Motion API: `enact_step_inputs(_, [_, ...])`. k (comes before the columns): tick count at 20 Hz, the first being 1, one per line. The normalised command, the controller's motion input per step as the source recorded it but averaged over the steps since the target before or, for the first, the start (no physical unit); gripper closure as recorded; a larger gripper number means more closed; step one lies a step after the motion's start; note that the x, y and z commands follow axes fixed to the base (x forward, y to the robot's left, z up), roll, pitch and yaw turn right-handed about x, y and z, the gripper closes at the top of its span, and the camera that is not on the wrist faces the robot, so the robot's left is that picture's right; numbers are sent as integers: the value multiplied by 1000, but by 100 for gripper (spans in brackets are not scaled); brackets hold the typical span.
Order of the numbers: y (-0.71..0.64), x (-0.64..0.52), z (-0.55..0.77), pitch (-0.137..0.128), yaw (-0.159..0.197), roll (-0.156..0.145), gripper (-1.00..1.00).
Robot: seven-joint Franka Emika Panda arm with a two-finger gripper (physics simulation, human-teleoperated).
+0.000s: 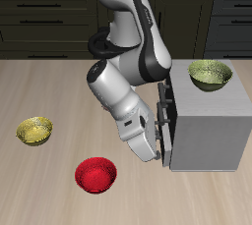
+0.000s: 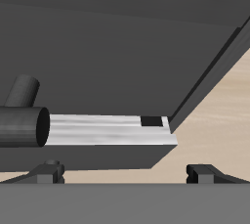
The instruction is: Close the bottom drawer of the white cabinet
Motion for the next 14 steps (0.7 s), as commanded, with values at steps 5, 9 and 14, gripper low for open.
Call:
enact_step_inputs(5, [27,412,-182,-9,142,16,-100])
enact_step_inputs(9, [202,406,180,-96,164,65,-100])
enact_step_inputs(14, [91,333,148,-53,91,25,-100])
